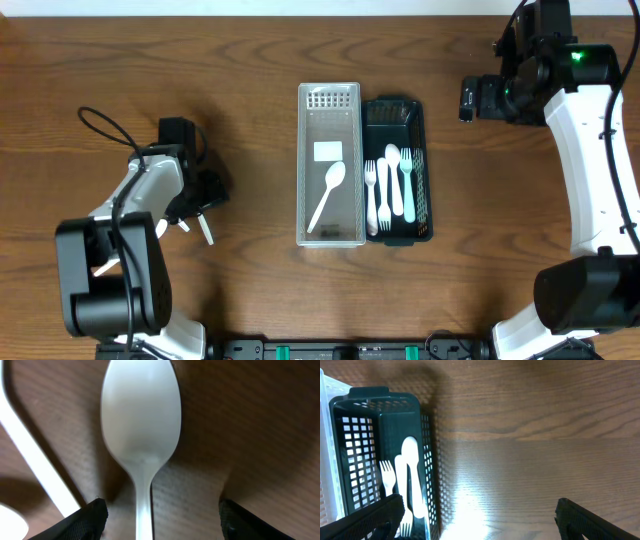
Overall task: Pack container
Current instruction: 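Grasp another white spoon and lower it into the white basket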
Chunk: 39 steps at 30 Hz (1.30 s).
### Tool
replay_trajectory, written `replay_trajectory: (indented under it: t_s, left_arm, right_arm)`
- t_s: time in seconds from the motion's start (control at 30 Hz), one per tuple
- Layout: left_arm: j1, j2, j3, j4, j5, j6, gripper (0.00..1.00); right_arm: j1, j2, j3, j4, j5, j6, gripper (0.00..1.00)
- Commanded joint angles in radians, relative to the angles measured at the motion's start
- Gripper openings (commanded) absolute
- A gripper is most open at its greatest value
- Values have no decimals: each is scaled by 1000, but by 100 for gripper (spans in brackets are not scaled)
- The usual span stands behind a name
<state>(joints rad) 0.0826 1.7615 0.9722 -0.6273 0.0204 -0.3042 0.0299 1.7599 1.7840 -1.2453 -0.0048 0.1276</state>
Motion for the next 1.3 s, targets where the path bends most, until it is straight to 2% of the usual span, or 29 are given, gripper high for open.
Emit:
replay_trajectory:
  t_s: [0.0,0.17,0.2,0.3,0.33,0.5,0.63,0.73,0.8,1.07,1.27]
  left_arm:
    - [5,30,-5,12,-2,27,75]
    - [4,47,-5,23,-1,35,73]
    - [4,47,-5,21,-1,35,69]
    - [4,47,-5,14,-1,34,46]
    - [4,47,-5,12,-1,34,43]
    - [4,47,-5,1,-1,35,40]
    - [4,47,-5,0,-1,34,32]
    - [4,47,-5,-1,-1,34,21]
    - [4,47,-5,0,-1,34,6]
    - [3,38,1,-10,-1,34,6]
    - [-70,-87,129,-185,-2,34,6]
  right_arm:
    - [-5,-6,-6,-3,-3,-10,99]
    - [-5,-6,-6,-3,-3,-10,99]
    - [-5,-6,-6,-3,-3,-10,99]
    - [-5,-6,-6,-3,-3,-10,99]
    - [-5,-6,-6,-3,-3,-10,99]
    - [-5,-6,-6,-4,-3,-10,99]
    - [-5,-6,-6,-4,-3,-10,99]
    - [-5,-6,-6,-4,-3,-10,99]
    - [-5,-6,-6,-4,-3,-10,99]
    - [-5,-6,-6,-4,-3,-10,99]
    - [-5,-6,-6,-3,-3,-10,99]
